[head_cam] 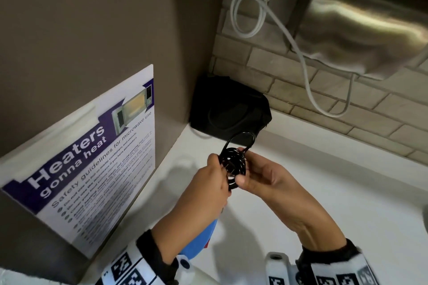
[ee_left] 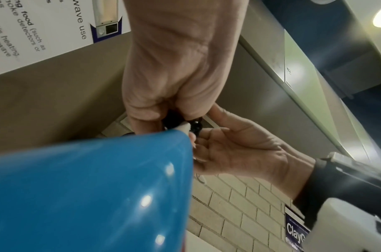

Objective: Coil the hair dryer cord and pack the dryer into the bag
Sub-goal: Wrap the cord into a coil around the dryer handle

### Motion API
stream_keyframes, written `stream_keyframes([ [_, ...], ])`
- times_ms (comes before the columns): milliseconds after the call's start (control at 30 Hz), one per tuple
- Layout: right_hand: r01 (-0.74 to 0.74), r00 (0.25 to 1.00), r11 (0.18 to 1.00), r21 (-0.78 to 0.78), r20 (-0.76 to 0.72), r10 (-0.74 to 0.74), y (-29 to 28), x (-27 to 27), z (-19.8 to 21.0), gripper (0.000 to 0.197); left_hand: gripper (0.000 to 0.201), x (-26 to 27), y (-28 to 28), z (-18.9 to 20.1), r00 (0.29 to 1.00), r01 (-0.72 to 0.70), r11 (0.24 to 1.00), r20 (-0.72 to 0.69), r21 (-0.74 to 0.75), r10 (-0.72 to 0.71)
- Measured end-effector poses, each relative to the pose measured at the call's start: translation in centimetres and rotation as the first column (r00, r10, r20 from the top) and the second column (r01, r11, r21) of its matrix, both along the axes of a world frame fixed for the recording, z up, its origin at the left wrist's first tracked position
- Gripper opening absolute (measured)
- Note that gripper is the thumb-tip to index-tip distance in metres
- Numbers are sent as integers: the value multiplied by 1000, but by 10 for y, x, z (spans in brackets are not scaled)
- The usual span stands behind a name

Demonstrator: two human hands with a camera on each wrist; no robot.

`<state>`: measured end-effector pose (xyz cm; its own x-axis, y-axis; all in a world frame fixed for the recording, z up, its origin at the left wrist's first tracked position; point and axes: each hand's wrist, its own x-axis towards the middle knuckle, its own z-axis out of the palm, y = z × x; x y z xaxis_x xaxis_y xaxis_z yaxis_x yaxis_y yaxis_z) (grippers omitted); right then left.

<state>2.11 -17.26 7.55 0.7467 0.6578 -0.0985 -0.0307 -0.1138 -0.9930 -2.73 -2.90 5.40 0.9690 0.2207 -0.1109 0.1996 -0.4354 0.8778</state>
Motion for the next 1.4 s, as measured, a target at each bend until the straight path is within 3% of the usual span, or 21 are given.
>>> stream_keyframes([
  [200, 194, 981, 973, 121, 0, -196, 7, -4, -20, 59, 9, 3, 3, -3, 1000, 18, 996, 4, -87, -18],
  [333, 137, 964, 979, 149, 205, -166, 13, -16, -21, 43, 10, 2, 4, -4, 996, 74, 997, 46, -26, -73],
  [400, 114, 951, 988, 102, 277, -139, 13, -16, -20, 46, 11, 1, 5, -5, 994, 100, 995, 54, 0, -100],
  [533, 109, 951, 990, 86, 281, -129, 11, -13, -19, 54, 19, 0, 5, -6, 989, 140, 990, 55, -17, -139],
  [767, 222, 908, 972, 76, 348, -235, 11, -16, -22, 28, 16, -1, 5, -8, 994, 99, 989, 61, -106, -93],
  [900, 242, 787, 968, -73, 598, -152, 11, -19, -22, 35, 10, -2, 5, -8, 993, 105, 990, 66, -96, -99],
  [1067, 319, 715, 947, -38, 665, -214, 12, -17, -22, 39, 8, -3, 3, -6, 991, 130, 989, 52, -70, -126],
  [1267, 461, 480, 887, -33, 850, -217, 22, -17, -29, 60, 6, -1, 3, -8, 988, 137, 988, 84, -79, -130],
  [1300, 445, 480, 895, -11, 847, -228, 22, -18, -28, 57, 6, -1, 3, -9, 989, 131, 986, 88, -101, -122],
  [1333, 399, 539, 917, 29, 801, -260, 20, -19, -26, 49, 9, -1, 3, -9, 991, 118, 984, 84, -136, -107],
  [1400, 279, 786, 936, 214, 510, -350, 17, -22, -15, 27, 19, 1, 5, -11, 996, 87, 968, 53, -234, -76],
])
